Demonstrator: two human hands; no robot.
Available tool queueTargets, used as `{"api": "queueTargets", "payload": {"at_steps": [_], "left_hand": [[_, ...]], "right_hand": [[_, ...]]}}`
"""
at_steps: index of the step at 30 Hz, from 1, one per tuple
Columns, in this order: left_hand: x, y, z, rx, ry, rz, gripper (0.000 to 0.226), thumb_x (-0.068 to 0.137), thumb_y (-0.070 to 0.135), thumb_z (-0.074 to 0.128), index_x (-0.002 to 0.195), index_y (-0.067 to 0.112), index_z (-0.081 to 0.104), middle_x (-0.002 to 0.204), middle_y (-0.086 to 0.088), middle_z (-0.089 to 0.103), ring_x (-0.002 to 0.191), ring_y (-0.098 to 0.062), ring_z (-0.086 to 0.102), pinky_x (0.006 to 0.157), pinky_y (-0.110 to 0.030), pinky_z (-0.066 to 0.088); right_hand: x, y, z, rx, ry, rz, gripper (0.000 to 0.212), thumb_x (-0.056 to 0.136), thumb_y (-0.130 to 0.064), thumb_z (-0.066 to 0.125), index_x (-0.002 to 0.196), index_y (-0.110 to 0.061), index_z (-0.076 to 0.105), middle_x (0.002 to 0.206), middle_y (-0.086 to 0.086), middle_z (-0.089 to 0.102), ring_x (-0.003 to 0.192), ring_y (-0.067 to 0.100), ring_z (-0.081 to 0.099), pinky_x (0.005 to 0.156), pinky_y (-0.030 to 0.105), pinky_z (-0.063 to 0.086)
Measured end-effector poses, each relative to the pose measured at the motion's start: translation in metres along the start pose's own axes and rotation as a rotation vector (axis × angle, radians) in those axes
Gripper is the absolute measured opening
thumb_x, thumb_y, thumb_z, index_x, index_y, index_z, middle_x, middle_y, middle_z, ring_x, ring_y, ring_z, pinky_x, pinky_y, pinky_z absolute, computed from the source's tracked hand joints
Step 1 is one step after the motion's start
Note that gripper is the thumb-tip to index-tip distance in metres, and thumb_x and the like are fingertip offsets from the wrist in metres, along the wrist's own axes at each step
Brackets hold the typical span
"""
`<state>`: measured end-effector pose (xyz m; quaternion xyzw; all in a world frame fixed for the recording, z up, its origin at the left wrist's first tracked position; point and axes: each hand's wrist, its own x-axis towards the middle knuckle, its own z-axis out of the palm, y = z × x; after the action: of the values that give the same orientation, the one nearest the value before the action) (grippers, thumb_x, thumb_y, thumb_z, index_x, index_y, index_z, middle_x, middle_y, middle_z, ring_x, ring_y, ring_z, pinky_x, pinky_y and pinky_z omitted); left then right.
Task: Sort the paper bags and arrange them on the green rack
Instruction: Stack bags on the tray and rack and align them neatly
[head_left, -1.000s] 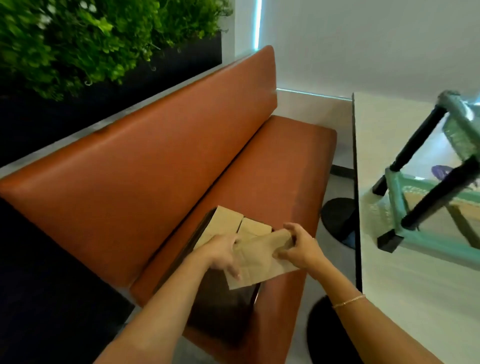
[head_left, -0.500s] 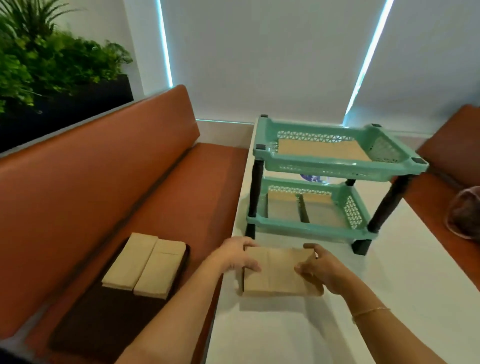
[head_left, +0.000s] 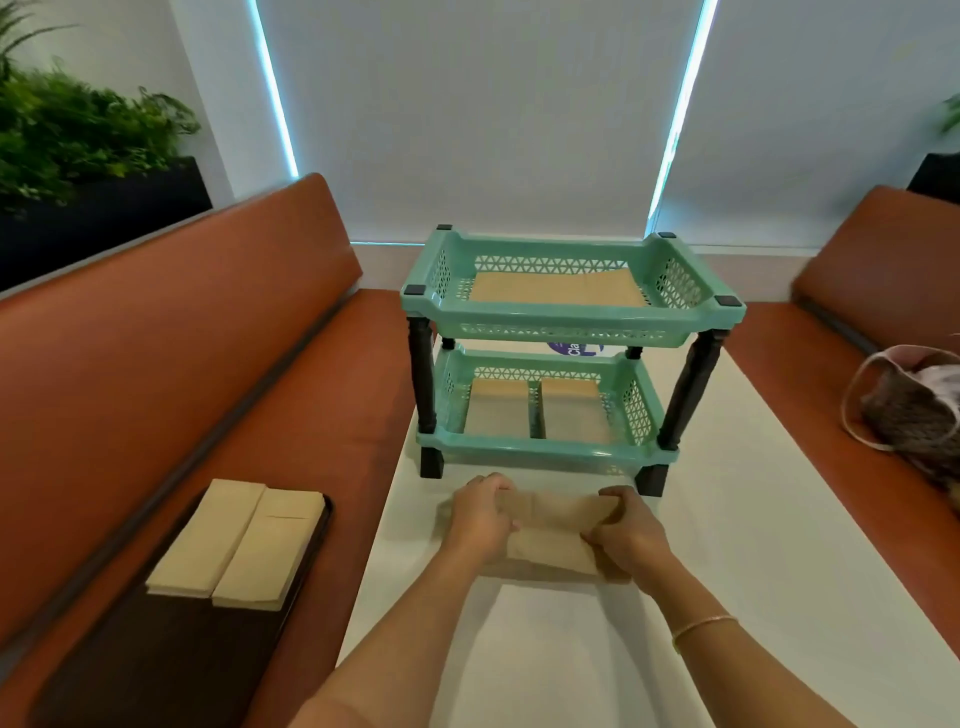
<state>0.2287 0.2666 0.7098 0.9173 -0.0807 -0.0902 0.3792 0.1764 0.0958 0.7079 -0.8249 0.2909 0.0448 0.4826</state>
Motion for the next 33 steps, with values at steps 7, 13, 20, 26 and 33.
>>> {"api": "queueTargets", "payload": {"at_steps": [7,13,20,26,33], "left_hand": [[-0.008,0.009,0.010,0.112,0.094,0.099,0.023,0.088,0.005,0.056,0.107,0.017,0.056,0.109,0.000,0.054,0.101,-0.016,0.051,0.077,-0.022,0.040],[-0.012,0.007,0.006,0.048,0.115,0.146,0.023,0.085,0.002,0.058,0.098,0.021,0.057,0.102,0.007,0.049,0.102,-0.012,0.047,0.080,-0.015,0.036],[-0.018,0.005,0.003,-0.029,0.081,0.142,0.028,0.085,0.004,0.060,0.088,0.029,0.047,0.110,0.006,0.048,0.104,-0.014,0.049,0.086,-0.021,0.042],[-0.028,0.003,-0.009,-0.234,0.064,0.110,0.037,0.084,0.003,0.064,0.105,0.029,0.048,0.112,0.006,0.047,0.105,-0.011,0.049,0.069,-0.003,0.035],[-0.054,-0.007,-0.026,-0.563,-0.078,0.037,0.056,0.082,-0.003,0.066,0.125,0.026,0.045,0.111,-0.001,0.056,0.094,-0.010,0.056,0.064,-0.012,0.051]], "right_hand": [[0.007,0.007,-0.001,-0.155,0.105,-0.084,0.041,0.074,-0.014,0.072,0.110,-0.020,0.053,0.112,0.009,0.056,0.094,0.020,0.048,0.080,0.028,0.043],[0.002,0.009,-0.008,-0.216,0.176,-0.215,0.032,0.071,-0.012,0.070,0.102,-0.018,0.064,0.101,0.004,0.055,0.103,0.023,0.049,0.083,0.026,0.042],[-0.012,0.006,-0.016,-0.004,0.042,-0.242,0.020,0.077,0.004,0.061,0.072,-0.014,0.053,0.072,-0.003,0.058,0.064,0.005,0.051,0.044,0.008,0.036],[-0.019,0.006,-0.024,0.140,-0.043,-0.267,0.026,0.076,0.006,0.066,0.068,-0.015,0.053,0.071,0.000,0.057,0.073,0.018,0.051,0.064,0.028,0.042],[-0.054,0.012,-0.021,0.460,-0.087,-0.231,0.028,0.075,0.015,0.064,0.070,-0.009,0.051,0.069,0.004,0.052,0.066,0.016,0.047,0.054,0.024,0.041]]}}
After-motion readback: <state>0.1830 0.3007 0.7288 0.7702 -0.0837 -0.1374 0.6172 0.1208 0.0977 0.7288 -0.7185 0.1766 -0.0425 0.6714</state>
